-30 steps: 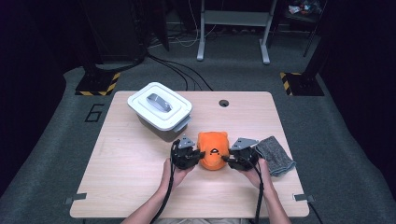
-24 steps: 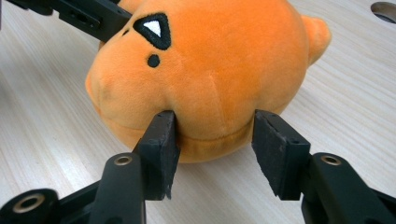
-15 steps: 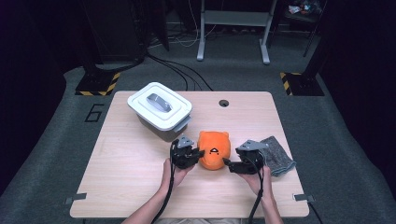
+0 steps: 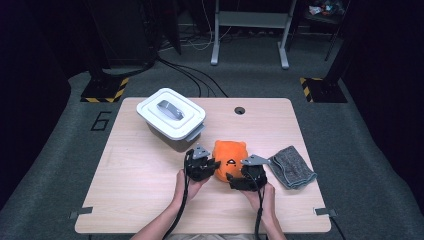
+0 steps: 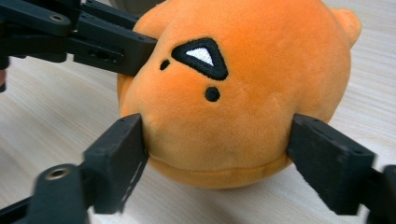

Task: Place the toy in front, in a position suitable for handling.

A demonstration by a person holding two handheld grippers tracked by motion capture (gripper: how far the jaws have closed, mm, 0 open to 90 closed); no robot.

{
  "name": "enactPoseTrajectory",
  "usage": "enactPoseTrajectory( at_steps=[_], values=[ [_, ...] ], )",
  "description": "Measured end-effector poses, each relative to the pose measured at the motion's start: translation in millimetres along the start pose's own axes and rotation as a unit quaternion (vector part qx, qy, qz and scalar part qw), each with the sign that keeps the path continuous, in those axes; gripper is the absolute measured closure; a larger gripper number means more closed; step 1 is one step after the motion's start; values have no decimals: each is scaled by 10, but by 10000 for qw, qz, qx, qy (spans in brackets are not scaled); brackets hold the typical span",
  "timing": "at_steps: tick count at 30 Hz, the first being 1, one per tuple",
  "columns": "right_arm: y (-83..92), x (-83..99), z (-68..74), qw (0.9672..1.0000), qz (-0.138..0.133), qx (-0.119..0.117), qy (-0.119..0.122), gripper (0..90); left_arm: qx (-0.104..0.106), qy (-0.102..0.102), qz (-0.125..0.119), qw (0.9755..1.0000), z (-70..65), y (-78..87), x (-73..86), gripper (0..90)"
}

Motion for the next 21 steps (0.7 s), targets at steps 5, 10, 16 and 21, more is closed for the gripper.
enactPoseTrajectory(
  at_steps=[5, 10, 16, 21],
  values=[
    [-37, 34, -43, 9999, 63, 15, 99, 368, 92, -78, 29, 9999, 4, -5, -15, 710],
    [-47, 49, -82, 9999, 63, -52, 145, 383, -28, -111, -25, 9999, 138, 63, -156, 454],
    [-43, 54, -82, 9997, 77, -30, 217, 407, 155, -59, 258, 9995, 309, -100, -317, 347],
    [-45, 78, -90, 9996, 184, -59, 213, 494, 591, -5, 608, 9964, 292, -245, -284, 391]
  ],
)
Point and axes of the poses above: each handheld gripper's, and its own axes: y roughly backward along the jaws, x roughly out of its underside, z roughly to its left, the point moved 4 cm from there along -y, roughly forward along the jaws, and after that the axes turned 5 degrees about -x, right-handed, at the moved point
